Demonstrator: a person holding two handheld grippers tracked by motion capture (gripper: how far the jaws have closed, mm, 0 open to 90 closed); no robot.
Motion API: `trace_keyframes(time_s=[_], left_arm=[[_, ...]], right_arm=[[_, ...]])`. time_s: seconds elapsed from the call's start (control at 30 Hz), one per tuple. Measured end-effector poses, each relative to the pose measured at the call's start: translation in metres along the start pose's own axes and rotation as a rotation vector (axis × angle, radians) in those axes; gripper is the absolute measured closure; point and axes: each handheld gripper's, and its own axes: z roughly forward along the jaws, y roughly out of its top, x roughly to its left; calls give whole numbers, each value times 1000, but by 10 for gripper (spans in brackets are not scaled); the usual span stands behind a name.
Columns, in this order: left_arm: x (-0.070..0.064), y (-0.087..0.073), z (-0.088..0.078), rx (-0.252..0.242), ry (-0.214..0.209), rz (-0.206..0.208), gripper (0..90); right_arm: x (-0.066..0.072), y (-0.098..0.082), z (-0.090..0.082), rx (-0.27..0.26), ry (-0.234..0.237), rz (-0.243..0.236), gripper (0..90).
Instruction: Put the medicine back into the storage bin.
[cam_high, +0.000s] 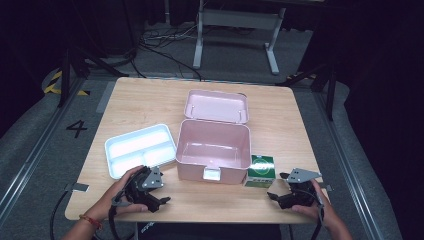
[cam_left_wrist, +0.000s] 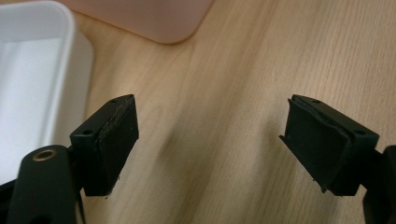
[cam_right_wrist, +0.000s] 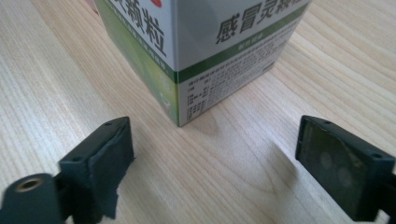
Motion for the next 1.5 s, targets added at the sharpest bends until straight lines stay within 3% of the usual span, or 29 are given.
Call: trace_keyframes(time_s=[0.13,0.37,0.53,0.77,0.87,1.03,1.13,1.23,1.5], left_arm=[[4,-1,5,-16,-27,-18,173],[12,-11,11,-83,-87,-95,155],[11,-15,14,-128,-77,-107,133],[11,-15,14,-133,-78,-108,127],[11,-15,14,-133,-78,-108,127],[11,-15,14,-133,-78,-108,127],[11,-15,14,-133,-78,-108,127],[11,-15,14,-133,-77,-108,127],[11,-16,14,-130,-75,-111,128]], right_arm=[[-2,1,-3,31,38,-6,158],[-4,2,-12,32,42,-7,163],[-7,8,-25,9,37,-15,169],[-17,31,-49,-15,20,-47,174],[-18,47,-56,-25,24,-78,171],[-19,76,-55,30,34,-170,170],[-17,90,-52,53,67,-217,167],[-13,103,-44,109,120,-284,183],[-10,118,-22,189,137,-336,176]])
